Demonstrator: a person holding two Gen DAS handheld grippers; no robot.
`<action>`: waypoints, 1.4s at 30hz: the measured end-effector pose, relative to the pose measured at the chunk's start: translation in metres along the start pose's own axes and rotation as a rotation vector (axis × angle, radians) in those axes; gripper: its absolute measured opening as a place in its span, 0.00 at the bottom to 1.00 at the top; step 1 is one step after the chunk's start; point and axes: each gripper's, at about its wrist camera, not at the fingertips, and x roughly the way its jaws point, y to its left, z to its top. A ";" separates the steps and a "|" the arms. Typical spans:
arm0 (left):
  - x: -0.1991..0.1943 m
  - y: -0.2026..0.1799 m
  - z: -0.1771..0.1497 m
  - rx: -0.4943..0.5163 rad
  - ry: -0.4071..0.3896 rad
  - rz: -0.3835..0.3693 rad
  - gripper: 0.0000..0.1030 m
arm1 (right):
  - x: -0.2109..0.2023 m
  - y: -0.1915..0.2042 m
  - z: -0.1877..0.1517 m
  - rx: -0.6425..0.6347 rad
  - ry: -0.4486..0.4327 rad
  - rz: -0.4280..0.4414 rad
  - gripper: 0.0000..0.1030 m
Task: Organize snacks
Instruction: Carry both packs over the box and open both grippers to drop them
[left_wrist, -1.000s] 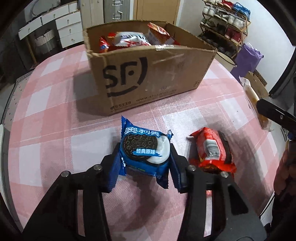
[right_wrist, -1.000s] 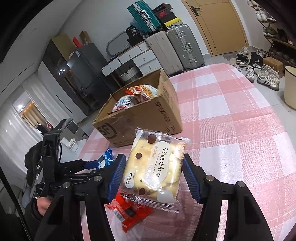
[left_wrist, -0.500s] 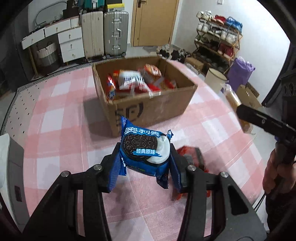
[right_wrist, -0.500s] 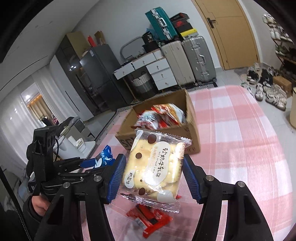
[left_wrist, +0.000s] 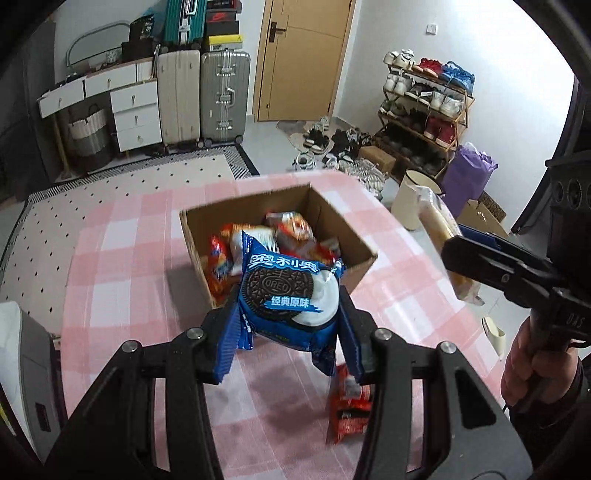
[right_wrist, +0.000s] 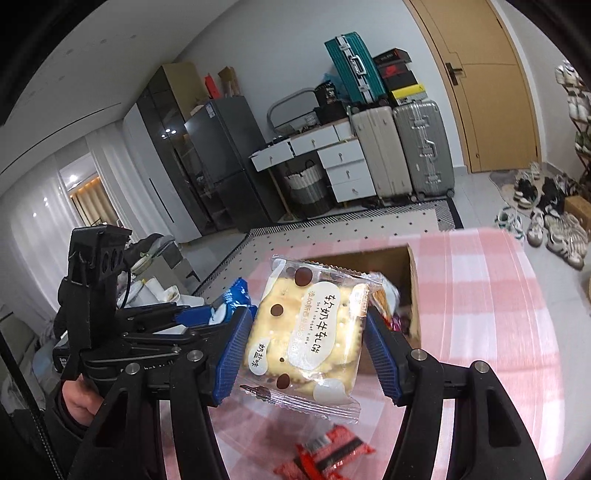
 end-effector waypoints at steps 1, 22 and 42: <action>-0.001 -0.001 0.005 0.002 -0.003 0.001 0.43 | 0.000 0.002 0.005 -0.005 -0.004 0.000 0.60; 0.024 0.024 0.095 -0.052 -0.026 0.029 0.43 | 0.044 0.000 0.099 -0.027 -0.016 -0.010 0.61; 0.121 0.058 0.086 -0.134 0.084 0.058 0.65 | 0.122 -0.037 0.086 -0.015 0.085 -0.049 0.61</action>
